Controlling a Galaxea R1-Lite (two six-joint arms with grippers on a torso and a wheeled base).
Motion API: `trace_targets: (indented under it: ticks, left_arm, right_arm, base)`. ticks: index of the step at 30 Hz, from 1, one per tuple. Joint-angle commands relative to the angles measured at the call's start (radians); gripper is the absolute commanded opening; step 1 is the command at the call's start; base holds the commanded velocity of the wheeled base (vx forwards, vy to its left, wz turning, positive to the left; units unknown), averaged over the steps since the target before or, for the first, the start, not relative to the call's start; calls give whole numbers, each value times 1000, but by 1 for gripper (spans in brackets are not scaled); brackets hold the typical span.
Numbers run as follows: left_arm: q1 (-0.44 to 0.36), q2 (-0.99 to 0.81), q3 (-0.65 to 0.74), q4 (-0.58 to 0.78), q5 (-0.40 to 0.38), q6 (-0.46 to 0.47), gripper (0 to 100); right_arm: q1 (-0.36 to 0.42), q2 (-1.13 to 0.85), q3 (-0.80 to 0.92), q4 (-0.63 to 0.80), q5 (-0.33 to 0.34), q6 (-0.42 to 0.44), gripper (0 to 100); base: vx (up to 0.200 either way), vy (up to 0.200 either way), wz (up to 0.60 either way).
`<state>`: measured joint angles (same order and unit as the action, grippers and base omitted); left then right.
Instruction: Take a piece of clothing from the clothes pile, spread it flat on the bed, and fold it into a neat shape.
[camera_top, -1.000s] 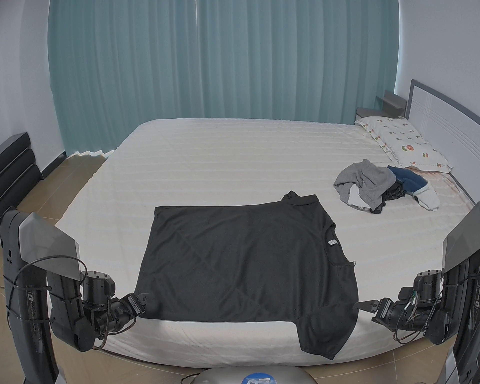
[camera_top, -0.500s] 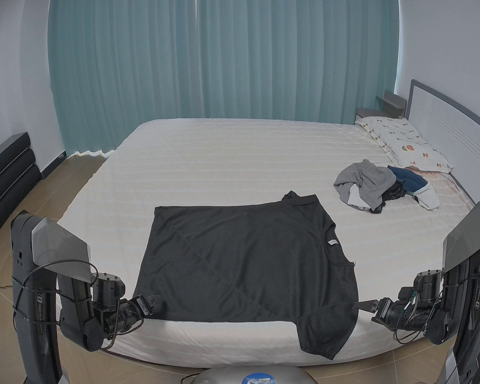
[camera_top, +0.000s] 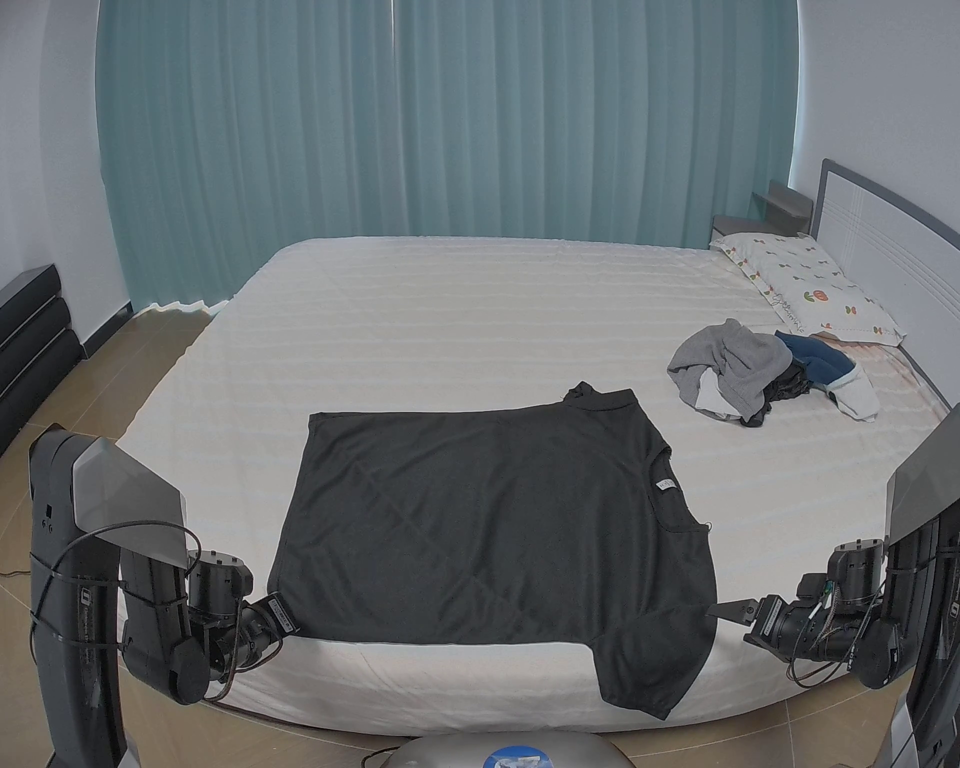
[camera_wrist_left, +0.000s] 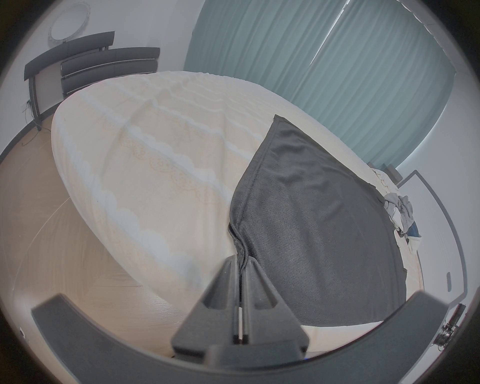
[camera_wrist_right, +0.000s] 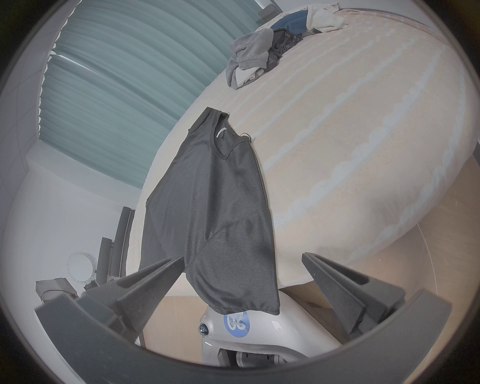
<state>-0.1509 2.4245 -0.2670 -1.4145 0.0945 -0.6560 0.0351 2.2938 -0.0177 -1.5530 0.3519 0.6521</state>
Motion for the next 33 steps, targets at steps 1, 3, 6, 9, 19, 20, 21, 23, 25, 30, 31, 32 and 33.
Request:
trace_targets:
  ticks: [1,3,6,9,19,20,21,23,25,30,31,32,33]
  left_arm:
    - [4,4,8,-3,1,-8,0]
    - [11,2,6,-3,2,-17,0]
    - [14,-1,-1,-3,2,-62,0]
    - [14,-5,-1,-4,1,-91,0]
    - [14,2,11,-49,-1,-106,0]
    - [14,2,11,-49,-1,-106,0]
    - [14,2,11,-49,-1,-106,0]
    - [14,2,11,-49,-2,-106,0]
    - [14,2,11,-49,-2,-106,0]
    - [14,2,11,-49,-2,-106,0]
    - [14,2,11,-49,-2,-106,0]
    - [14,2,11,-49,-2,-106,0]
    - [14,2,11,-49,-2,-106,0]
  right_arm:
    - [2,-4,7,-13,-1,-5,100]
    - [2,-1,2,-12,-1,-6,100]
    - [2,24,-45,-10,-1,-6,100]
    - [11,56,-88,-10,-2,-11,100]
    - [54,156,-225,-9,-4,-16,100]
    - [54,156,-225,-9,-4,-16,100]
    - [60,165,-242,-9,-5,-20,100]
    - [65,167,-251,-6,-8,-31,100]
    - [65,170,-257,4,-8,-43,100]
    - [55,182,-281,21,-34,-77,100]
    - [54,184,-285,27,-47,-78,100]
    - [54,182,-283,33,-54,-80,100]
    - [55,182,-285,37,-62,-81,100]
  base:
    - [0,0,0]
    - [0,0,0]
    - [0,0,0]
    - [0,0,0]
    - [0,0,0]
    - [0,0,0]
    - [0,0,0]
    - [0,0,0]
    - [0,0,0]
    - [0,0,0]
    - [0,0,0]
    - [0,0,0]
    - [0,0,0]
